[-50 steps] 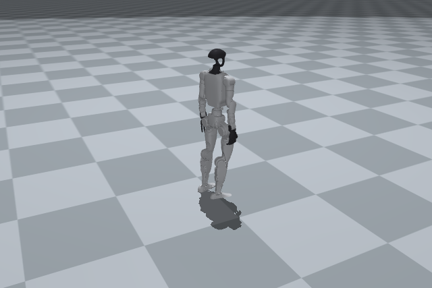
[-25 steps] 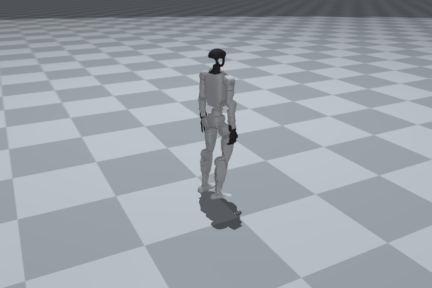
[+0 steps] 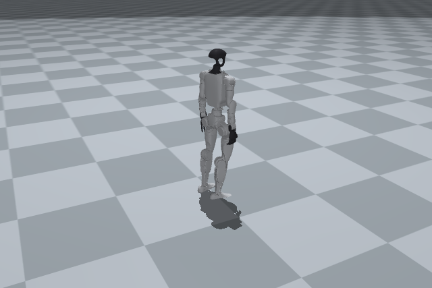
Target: Walk run
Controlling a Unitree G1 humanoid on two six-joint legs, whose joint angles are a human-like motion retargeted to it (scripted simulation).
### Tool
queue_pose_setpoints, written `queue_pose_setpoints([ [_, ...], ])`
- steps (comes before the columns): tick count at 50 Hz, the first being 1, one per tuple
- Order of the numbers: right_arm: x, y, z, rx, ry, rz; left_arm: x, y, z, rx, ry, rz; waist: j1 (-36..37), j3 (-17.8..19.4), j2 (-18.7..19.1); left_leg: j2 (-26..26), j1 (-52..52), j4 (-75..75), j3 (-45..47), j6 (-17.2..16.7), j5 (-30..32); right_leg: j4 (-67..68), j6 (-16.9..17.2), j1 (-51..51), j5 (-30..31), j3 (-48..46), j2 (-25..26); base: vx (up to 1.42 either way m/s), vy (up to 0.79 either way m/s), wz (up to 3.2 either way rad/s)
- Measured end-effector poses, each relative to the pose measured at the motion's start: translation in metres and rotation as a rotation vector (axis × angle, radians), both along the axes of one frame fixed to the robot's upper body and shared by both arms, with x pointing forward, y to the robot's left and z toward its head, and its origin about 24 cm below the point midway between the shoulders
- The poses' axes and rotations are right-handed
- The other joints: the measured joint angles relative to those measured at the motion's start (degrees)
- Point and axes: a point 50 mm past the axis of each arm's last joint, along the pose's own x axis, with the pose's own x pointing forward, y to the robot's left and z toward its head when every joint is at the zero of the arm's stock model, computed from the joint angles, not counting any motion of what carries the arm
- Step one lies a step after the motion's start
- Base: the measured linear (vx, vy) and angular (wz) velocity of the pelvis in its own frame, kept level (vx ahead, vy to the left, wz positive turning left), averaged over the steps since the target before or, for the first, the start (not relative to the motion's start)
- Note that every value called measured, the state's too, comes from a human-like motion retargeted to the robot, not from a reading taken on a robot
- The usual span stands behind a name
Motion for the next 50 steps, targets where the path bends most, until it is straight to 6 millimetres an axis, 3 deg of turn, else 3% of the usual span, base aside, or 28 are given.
queue_pose_setpoints([
  [50, 0.0008, 0.0000, 0.0000, 0.000, -0.003, 0.016, 0.0002, -0.0017, -0.0001, -0.006, 0.000, -0.020, 0.2, -0.1, 0.4, -0.1, 0.2, -0.2, 0.1, 0.0, -0.1, -0.1, 0.2, 0.2, -0.2, -0.5, -0.2, 0.00, 0.00, 0.00],
])
